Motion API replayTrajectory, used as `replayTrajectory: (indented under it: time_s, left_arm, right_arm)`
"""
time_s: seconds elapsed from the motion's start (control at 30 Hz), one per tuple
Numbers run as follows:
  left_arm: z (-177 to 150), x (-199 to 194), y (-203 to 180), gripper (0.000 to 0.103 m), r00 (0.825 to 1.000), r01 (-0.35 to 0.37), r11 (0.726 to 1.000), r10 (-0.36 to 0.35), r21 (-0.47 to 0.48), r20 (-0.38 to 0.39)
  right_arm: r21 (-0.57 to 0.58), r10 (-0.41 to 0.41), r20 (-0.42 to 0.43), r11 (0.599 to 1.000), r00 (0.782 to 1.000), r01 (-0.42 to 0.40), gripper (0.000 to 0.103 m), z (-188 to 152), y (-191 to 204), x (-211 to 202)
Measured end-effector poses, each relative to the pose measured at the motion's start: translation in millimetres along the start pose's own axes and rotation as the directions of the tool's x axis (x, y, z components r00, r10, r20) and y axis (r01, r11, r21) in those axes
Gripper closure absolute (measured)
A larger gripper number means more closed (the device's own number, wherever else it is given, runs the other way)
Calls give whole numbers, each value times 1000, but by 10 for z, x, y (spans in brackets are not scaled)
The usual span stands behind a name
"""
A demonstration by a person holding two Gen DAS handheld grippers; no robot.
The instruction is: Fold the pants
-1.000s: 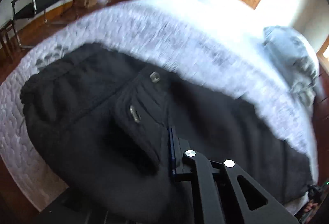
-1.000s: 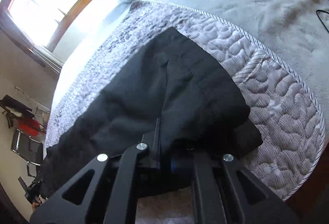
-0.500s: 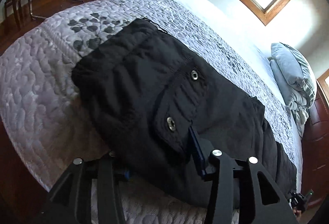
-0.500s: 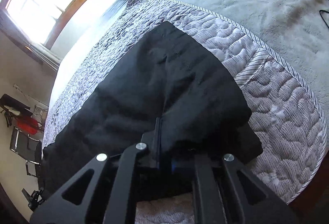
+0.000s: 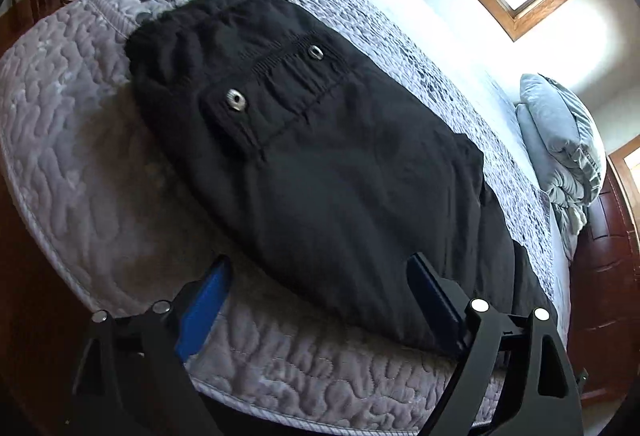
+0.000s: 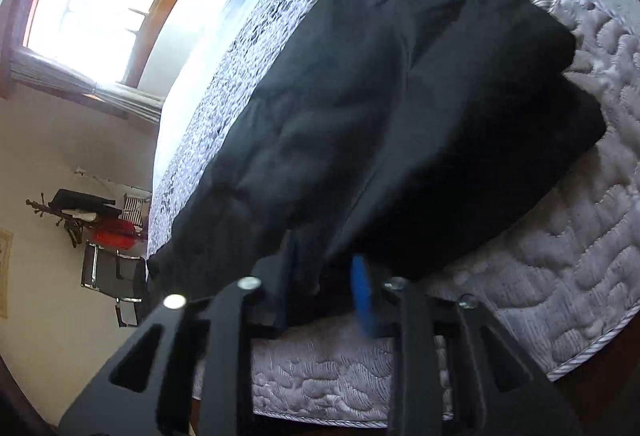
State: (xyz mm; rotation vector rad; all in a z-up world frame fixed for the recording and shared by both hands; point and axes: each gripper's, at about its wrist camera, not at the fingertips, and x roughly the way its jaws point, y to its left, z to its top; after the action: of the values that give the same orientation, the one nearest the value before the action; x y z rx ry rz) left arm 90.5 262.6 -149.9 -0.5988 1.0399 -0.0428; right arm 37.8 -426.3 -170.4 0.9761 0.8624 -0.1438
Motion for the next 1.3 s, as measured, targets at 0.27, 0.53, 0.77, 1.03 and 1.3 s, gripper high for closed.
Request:
replayTrajectory:
  time_s: [0.27, 0.53, 0.77, 1.03, 1.3]
  left_arm:
    - [107, 254, -205, 14, 999, -50, 999, 51, 15, -10]
    - [41, 212, -209, 14, 998, -54, 998, 54, 31, -10]
    - [-163, 26, -309, 12, 999, -43, 998, 43, 46, 3]
    - [-272, 4, -657, 12, 996, -80, 984, 75, 162, 40]
    - [-352, 1, -737, 12, 999, -40, 988, 37, 148, 23]
  right_arm:
    - [19, -30, 23, 999, 999, 30, 102, -125, -9, -180]
    - [-75, -63, 53, 995, 997, 66, 72, -145, 9, -191]
    - [43, -130, 149, 991, 980, 125, 83, 78, -384, -542]
    - [5, -172, 161, 985, 972, 173, 93, 149, -465, -474]
    - [138, -50, 242, 990, 969, 17, 47, 91, -719, -809]
